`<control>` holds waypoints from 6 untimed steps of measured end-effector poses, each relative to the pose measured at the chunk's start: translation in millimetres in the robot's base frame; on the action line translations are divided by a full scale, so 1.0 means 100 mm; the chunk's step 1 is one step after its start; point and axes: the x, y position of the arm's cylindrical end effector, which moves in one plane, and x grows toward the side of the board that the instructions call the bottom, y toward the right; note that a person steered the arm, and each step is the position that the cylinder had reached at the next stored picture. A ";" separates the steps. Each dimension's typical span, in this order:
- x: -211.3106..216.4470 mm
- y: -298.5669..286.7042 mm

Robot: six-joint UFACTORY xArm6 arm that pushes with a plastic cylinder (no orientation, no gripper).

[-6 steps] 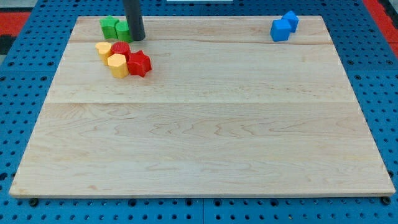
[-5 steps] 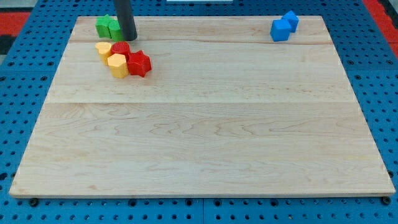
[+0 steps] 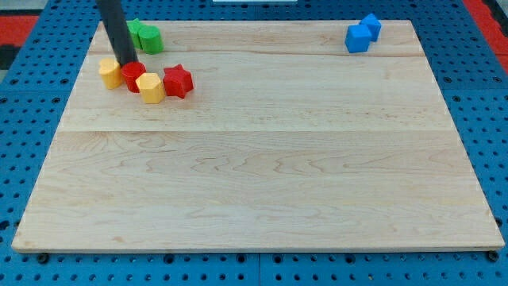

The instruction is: Separate red blocks from yellow blocks

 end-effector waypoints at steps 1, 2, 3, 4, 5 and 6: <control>0.13 -0.10; 0.20 -0.04; 0.19 0.16; 0.16 0.49; 0.19 0.71; 0.27 0.94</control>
